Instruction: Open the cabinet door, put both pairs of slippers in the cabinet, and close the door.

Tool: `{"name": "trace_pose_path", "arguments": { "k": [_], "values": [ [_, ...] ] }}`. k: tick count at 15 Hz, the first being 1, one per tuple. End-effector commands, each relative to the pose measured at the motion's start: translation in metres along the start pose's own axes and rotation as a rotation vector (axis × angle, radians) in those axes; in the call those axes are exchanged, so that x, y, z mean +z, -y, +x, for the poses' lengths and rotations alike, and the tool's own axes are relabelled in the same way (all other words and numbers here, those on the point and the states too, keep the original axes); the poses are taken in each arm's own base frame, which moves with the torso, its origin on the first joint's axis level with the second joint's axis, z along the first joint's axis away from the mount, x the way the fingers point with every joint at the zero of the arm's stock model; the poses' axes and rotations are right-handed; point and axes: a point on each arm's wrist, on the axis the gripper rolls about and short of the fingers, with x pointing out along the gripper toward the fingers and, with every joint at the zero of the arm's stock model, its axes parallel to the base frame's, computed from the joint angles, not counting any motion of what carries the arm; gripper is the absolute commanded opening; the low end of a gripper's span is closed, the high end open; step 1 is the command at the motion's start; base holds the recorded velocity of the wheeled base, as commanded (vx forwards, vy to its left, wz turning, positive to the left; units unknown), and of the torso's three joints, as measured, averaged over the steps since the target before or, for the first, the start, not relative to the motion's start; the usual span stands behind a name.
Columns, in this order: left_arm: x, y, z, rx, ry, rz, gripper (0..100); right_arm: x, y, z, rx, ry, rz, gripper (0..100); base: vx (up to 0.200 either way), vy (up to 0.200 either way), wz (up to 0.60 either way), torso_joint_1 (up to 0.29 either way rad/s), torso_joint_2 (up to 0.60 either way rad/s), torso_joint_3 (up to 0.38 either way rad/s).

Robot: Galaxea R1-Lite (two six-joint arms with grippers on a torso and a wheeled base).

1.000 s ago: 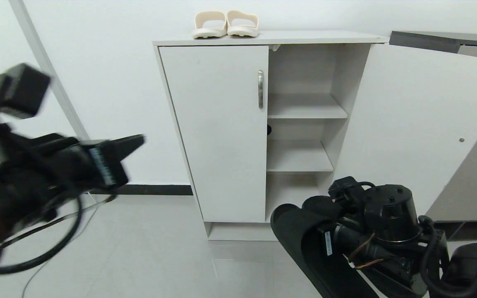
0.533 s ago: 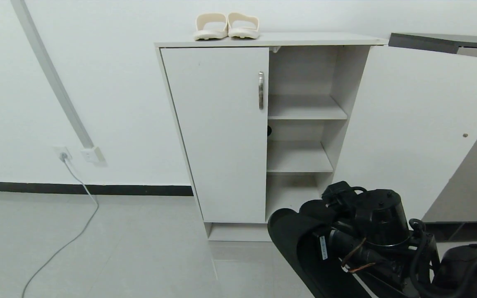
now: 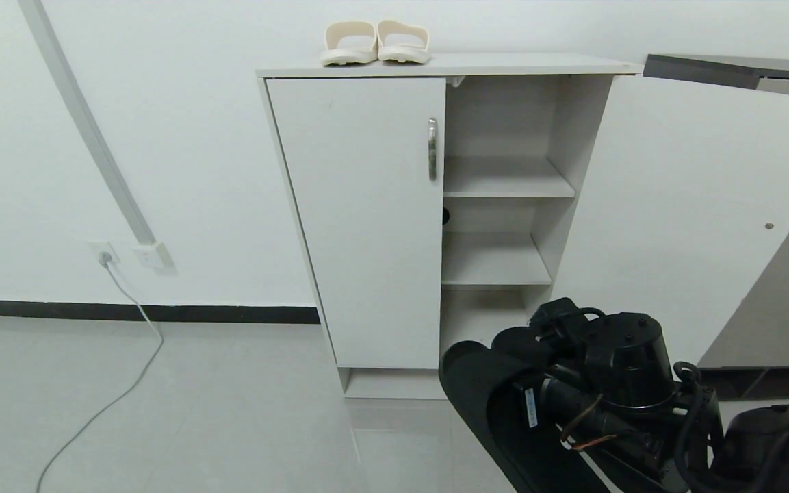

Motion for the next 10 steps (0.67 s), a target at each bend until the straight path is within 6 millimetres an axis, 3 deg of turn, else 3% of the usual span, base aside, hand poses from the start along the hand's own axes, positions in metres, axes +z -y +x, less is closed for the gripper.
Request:
{"name": "trace_pose_path", "arguments": {
  "k": [1,5,6,9,10],
  "values": [
    [-0.001,0.0,-0.001,-0.007,0.011,0.008,0,0.007,-0.006,0.011,-0.064,0.037,0.006,0,0.0,0.0,0.0,0.0,0.0,0.0],
    [-0.001,0.0,-0.001,-0.006,0.011,-0.012,0,0.017,-0.02,0.076,-0.377,0.136,0.095,0,0.0,0.0,0.0,0.0,0.0,0.0],
    [-0.001,0.0,-0.001,-0.004,0.011,-0.014,0,0.016,-0.024,0.099,-0.475,0.17,0.116,0,0.0,0.0,0.0,0.0,0.0,0.0],
    [-0.001,0.0,-0.001,-0.004,0.011,-0.014,0,0.013,-0.029,0.106,-0.489,0.173,0.113,0,0.0,0.0,0.0,0.0,0.0,0.0],
    [-0.001,0.0,-0.001,-0.004,0.011,-0.014,0,0.013,-0.028,0.106,-0.491,0.174,0.114,0,0.0,-0.2,0.0,0.007,0.01,0.007]
  ]
}}
